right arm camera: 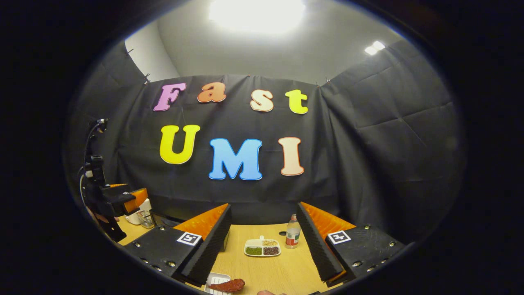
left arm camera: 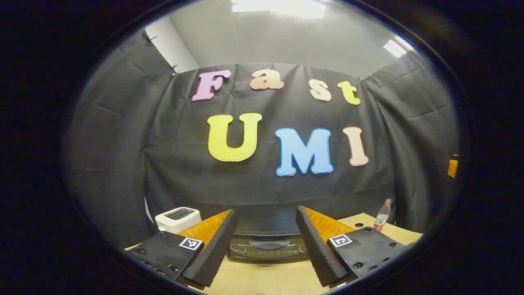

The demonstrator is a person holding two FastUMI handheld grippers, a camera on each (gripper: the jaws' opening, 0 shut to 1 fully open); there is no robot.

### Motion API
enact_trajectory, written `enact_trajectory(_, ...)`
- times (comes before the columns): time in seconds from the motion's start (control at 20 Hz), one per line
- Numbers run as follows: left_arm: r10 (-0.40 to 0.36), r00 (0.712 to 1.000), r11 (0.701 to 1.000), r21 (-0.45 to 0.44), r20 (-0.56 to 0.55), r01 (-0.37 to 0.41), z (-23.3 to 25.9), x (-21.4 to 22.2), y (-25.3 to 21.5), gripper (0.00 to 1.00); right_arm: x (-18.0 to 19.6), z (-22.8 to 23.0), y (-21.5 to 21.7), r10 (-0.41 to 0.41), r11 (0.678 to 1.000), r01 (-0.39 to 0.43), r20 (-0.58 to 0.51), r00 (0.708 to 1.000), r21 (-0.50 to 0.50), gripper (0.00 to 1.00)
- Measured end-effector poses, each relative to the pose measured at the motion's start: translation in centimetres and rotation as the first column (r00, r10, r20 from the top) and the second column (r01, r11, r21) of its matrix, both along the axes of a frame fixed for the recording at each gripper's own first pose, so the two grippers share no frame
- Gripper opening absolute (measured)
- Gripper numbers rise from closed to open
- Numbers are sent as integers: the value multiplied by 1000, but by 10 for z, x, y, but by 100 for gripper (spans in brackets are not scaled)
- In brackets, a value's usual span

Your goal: Open the electric oven with the left hand, put the food in, and close the electric oven.

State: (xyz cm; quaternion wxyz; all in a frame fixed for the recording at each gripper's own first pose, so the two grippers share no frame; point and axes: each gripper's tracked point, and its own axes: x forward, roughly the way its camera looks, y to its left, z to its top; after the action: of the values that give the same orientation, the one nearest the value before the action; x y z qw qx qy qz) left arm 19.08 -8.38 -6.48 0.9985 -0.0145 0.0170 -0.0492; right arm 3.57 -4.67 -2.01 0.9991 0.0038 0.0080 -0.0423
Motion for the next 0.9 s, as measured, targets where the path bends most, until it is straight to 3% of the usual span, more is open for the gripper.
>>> enact_trajectory(0.15,-28,999,1000,14,-18,28,-22,30,-6,100,3,-4,-2,-46,999,45,-18,999,-11,96)
enact_trajectory(0.2,-40,999,999,16,-30,40,-30,40,-9,96,4,-6,-3,-62,998,61,-26,998,-16,96)
enact_trajectory(0.25,-51,998,999,15,-42,52,-40,49,-11,100,5,-6,-5,-78,997,78,-29,996,-19,96)
enact_trajectory(0.55,-109,986,994,5,-128,111,-96,99,-30,97,5,-9,-13,-179,983,178,-50,983,-34,96)
enact_trajectory(0.9,-121,969,992,14,-214,127,-156,132,-34,100,8,-17,-11,-214,976,208,-94,972,-69,96)
